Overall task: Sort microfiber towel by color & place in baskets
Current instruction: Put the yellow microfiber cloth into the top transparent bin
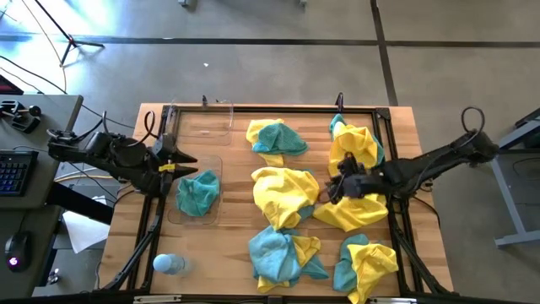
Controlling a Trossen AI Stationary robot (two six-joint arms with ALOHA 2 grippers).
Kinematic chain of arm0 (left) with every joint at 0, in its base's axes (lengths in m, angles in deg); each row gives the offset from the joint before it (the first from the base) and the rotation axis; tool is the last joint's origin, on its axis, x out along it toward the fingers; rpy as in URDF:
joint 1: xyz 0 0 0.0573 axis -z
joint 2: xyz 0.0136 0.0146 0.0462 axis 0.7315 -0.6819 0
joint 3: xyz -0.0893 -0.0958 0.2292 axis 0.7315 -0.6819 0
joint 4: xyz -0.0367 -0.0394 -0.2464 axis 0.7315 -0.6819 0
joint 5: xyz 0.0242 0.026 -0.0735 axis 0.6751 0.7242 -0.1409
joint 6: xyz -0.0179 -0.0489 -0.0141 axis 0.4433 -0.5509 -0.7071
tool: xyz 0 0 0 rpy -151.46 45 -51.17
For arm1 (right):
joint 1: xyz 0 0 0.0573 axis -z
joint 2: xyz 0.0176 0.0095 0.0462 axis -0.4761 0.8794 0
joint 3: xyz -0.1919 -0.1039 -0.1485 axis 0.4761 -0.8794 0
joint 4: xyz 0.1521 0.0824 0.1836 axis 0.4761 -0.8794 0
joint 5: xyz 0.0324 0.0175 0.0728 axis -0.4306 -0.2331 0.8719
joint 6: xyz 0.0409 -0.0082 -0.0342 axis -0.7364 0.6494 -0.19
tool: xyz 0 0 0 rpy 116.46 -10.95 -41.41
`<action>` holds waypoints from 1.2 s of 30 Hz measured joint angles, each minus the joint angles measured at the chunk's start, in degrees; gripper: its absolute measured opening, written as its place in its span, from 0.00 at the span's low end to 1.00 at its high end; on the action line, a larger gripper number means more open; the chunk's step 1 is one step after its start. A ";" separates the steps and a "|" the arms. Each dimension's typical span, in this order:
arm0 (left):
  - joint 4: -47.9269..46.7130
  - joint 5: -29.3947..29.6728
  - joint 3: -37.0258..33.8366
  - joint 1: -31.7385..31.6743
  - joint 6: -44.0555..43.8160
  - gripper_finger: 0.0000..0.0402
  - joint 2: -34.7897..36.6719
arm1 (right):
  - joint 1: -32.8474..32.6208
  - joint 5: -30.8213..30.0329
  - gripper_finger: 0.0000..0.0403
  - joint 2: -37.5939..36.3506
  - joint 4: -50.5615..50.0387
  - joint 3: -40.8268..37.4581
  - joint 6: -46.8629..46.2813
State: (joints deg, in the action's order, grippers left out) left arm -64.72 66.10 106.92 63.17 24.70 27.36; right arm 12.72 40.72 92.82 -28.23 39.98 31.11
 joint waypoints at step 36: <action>6.84 13.59 -0.04 0.00 -2.97 0.35 -12.05 | 20.08 30.78 0.37 39.33 -3.35 32.41 55.44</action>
State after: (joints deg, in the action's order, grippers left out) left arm -57.88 79.69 106.88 63.17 21.73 15.30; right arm 32.80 71.50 132.14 -31.59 72.39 86.55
